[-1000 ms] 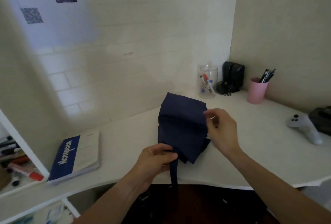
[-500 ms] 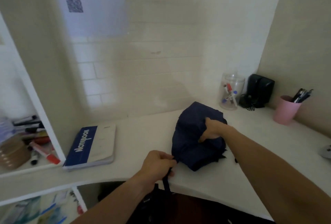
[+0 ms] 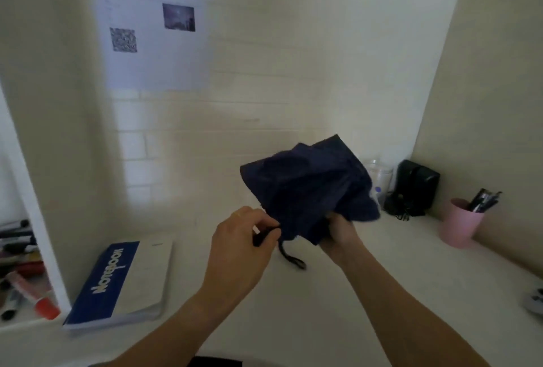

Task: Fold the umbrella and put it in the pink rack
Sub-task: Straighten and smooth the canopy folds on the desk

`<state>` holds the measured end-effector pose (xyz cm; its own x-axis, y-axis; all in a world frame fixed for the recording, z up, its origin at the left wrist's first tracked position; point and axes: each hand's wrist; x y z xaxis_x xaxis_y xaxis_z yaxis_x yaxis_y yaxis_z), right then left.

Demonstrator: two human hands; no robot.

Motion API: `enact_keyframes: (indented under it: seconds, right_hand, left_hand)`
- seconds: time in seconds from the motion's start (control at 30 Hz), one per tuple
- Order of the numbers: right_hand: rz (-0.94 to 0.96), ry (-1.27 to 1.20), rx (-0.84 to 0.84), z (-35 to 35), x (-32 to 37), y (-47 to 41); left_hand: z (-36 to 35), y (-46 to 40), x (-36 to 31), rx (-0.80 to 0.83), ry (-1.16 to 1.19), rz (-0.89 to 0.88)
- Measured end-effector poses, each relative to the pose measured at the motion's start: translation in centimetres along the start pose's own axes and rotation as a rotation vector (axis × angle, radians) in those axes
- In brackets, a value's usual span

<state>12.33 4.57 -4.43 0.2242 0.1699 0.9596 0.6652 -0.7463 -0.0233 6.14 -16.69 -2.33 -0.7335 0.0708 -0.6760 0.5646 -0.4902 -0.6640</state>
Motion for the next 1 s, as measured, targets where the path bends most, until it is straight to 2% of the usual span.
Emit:
enact_keyframes:
  seconds: [0.1,0.2,0.27,0.37,0.5,0.6,0.67,0.73,0.8,0.87,0.93,1.0]
  right_hand:
    - [-0.188,-0.076,-0.062,-0.4,-1.6,0.7]
    - [-0.219,-0.068,0.084,1.3,-2.7,3.4]
    - [-0.293,-0.049,-0.010,2.3,-2.3,4.4]
    - [-0.417,0.117,-0.062,4.0,-1.1,5.8]
    - [-0.477,0.206,-0.126,7.2,-1.6,11.9]
    - [-0.493,0.348,-0.015,7.5,-1.8,17.3]
    - [-0.478,0.424,-0.002,7.3,-2.4,19.2]
    - [-0.438,0.446,-0.031,7.5,-3.5,20.6]
    - [-0.445,0.387,-0.072,7.9,-4.1,22.2]
    - [-0.466,0.287,-0.083,8.2,-4.5,24.1]
    - [-0.470,0.285,-0.047,8.0,-4.7,25.8]
    - [-0.464,0.268,-0.039,7.6,-4.9,26.9]
  left_hand:
    - [-2.6,1.2,0.0,0.121,-0.061,-0.081]
    - [-4.7,3.3,0.8,0.190,-0.142,-0.134]
    - [-5.7,4.6,1.1,0.215,-0.195,-0.160]
    - [-6.8,6.3,0.8,0.238,-0.192,-0.172]
    - [-7.7,9.1,-0.5,0.265,-0.127,-0.202]
    - [-8.4,12.7,-1.7,0.360,-0.178,-0.225]
    - [-8.4,15.6,-2.4,0.416,-0.226,-0.271]
    - [-7.7,18.1,-3.0,0.436,-0.240,-0.358]
    - [-6.4,20.0,-3.4,0.451,-0.228,-0.363]
    - [-5.0,21.3,-3.7,0.467,-0.202,-0.195]
    - [-4.1,21.8,-4.0,0.445,-0.095,0.155]
    - [-4.1,21.2,-4.1,0.304,0.169,0.558]
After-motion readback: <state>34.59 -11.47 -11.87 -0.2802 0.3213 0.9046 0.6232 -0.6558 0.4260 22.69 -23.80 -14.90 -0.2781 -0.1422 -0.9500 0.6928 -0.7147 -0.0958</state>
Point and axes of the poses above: each hand's wrist, its own y-axis away from the middle knuckle, its own z-axis out of the back of the hand, x = y × z, and after that the axes turned 14 degrees about y, right-handed
